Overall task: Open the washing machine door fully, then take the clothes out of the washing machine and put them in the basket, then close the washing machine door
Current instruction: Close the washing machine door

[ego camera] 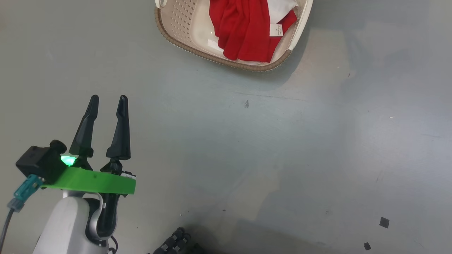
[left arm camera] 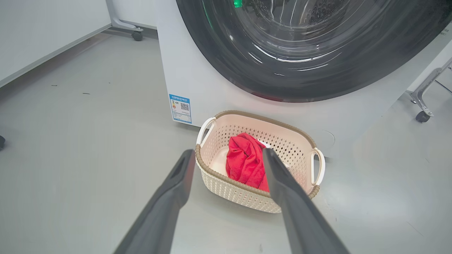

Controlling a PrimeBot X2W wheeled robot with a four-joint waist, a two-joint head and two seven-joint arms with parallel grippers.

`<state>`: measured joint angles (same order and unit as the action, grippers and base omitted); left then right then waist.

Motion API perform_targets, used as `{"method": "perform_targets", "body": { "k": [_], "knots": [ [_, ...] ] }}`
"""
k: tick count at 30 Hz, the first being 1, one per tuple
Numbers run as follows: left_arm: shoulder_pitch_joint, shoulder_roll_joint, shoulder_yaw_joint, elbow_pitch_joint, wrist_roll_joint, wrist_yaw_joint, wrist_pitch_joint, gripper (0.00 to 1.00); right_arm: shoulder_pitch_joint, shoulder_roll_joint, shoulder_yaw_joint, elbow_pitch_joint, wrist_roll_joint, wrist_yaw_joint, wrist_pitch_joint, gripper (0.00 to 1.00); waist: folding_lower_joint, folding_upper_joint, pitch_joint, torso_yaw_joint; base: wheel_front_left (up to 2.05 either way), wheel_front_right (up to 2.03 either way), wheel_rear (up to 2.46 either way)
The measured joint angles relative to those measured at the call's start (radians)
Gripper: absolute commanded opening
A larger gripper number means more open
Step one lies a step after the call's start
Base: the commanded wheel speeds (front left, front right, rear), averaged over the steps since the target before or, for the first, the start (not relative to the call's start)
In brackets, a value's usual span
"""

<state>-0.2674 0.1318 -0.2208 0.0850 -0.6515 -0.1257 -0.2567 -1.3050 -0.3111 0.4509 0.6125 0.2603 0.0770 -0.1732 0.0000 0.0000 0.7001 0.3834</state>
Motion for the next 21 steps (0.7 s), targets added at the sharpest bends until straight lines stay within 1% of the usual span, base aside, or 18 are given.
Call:
{"method": "perform_targets", "body": {
  "k": [12, 17, 21],
  "knots": [
    [-0.011, -0.009, -0.001, 0.015, 0.0, 0.0, 0.0, 1.0, 0.004, 0.008, 0.014, 0.073, 0.0, 0.0, -0.045, 0.0, 0.0, 0.0, -0.025, -0.007, 0.0, 0.0, 0.0],
    [-0.026, -0.009, 0.006, 0.026, 0.007, 0.0, 0.0, 1.0, 0.071, 0.005, 0.02, 0.105, 0.0, 0.0, -0.063, 0.0, 0.0, 0.0, -0.064, -0.016, 0.0, 0.0, 0.0],
    [-0.031, -0.004, 0.02, 0.031, 0.015, 0.0, 0.0, 1.0, 0.135, 0.021, 0.029, 0.111, 0.002, 0.0, -0.071, 0.0, 0.0, 0.0, -0.107, -0.028, 0.0, 0.0, 0.0]
  ]
}}
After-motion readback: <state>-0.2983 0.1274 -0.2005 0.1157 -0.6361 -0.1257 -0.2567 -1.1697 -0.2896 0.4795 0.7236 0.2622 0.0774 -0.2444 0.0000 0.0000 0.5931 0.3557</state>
